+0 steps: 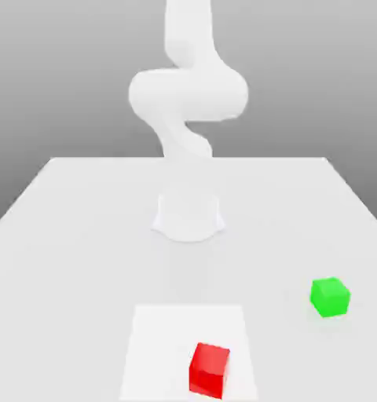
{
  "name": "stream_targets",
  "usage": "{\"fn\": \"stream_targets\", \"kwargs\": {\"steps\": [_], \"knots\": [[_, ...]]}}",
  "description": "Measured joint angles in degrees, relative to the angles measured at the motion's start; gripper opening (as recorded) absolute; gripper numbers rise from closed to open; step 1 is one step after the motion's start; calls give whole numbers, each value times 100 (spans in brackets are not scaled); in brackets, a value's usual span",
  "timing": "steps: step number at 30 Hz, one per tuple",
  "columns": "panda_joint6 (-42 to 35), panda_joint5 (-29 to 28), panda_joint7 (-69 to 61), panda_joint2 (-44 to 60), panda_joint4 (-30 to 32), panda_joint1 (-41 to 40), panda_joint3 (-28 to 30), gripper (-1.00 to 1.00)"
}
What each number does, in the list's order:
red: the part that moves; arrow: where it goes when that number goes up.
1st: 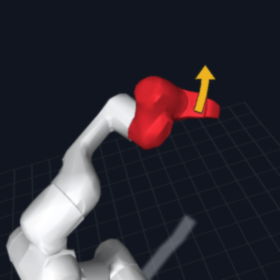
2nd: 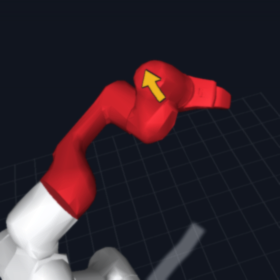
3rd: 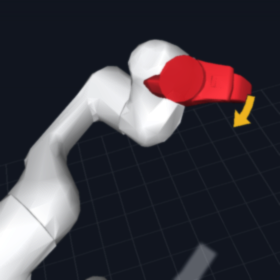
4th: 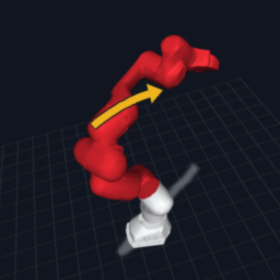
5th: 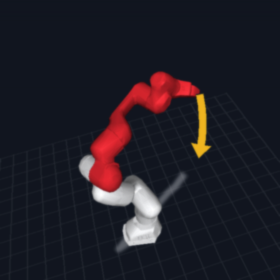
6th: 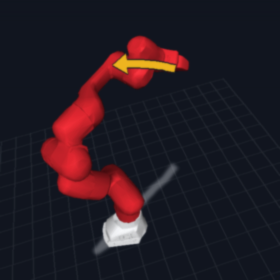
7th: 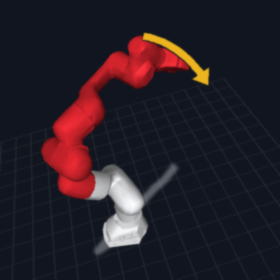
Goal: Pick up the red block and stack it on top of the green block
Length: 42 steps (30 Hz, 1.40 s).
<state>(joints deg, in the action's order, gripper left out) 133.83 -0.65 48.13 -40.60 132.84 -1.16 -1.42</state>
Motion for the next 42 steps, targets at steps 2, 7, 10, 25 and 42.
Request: {"fn": "stream_targets", "kwargs": {"steps": [2, 7, 10, 25, 42], "knots": [[173, -60, 198, 443, 89, -92, -115, 0], [581, -220, 678, 1492, 300, -276, -355, 0], [824, -323, 969, 2118, 425, -348, -458, 0], [2111, -351, 2037, 5197, 1014, -341, -631, 0], [2158, -304, 2071, 5282, 1042, -290, -619, -100]]}}
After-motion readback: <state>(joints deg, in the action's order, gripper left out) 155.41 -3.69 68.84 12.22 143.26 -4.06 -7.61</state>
